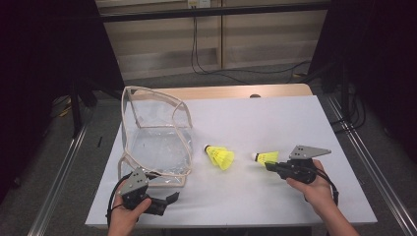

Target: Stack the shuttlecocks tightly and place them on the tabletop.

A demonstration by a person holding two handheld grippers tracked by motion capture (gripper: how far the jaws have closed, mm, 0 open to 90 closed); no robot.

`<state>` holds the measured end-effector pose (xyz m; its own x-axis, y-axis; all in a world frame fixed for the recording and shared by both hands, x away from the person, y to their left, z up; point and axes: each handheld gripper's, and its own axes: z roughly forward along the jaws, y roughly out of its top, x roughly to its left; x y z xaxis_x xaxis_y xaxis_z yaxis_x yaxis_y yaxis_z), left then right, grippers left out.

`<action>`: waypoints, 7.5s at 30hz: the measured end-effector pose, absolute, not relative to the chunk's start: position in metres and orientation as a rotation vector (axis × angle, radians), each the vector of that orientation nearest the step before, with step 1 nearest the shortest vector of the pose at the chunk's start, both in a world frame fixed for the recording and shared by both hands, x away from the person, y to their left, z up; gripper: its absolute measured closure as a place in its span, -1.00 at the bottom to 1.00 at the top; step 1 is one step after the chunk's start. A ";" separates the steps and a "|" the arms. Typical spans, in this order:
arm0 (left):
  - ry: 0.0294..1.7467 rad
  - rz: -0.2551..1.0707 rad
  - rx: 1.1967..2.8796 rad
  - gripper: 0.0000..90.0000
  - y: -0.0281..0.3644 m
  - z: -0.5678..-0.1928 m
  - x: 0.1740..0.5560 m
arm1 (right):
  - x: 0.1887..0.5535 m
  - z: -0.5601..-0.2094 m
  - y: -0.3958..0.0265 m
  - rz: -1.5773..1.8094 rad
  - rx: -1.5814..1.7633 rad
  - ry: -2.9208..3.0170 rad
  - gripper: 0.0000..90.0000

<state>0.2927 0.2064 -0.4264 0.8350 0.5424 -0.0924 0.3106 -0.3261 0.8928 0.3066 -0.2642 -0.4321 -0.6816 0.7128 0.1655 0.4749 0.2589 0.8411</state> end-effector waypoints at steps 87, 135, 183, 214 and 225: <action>0.645 0.269 1.933 -0.91 0.209 -0.427 0.294 | 0.320 -0.428 -0.204 1.388 0.942 2.404 1.00; 0.642 0.264 1.924 -0.91 0.211 -0.428 0.295 | 0.345 -0.438 -0.171 1.306 0.978 2.408 1.00; 0.645 0.264 1.929 -0.91 0.211 -0.428 0.295 | 0.371 -0.441 -0.174 1.274 1.070 2.356 0.99; 0.649 0.260 1.927 -0.91 0.211 -0.428 0.295 | 0.369 -0.444 -0.153 1.270 1.075 2.395 0.90; 0.647 0.263 1.929 -0.91 0.211 -0.428 0.295 | 0.363 -0.443 -0.146 1.291 1.054 2.432 0.63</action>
<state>0.2955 0.2108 -0.4281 0.8303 0.5476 -0.1032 0.3199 -0.3168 0.8929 0.3630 -0.1463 -0.4426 -0.7279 0.6687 0.1516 0.5003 0.3668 0.7843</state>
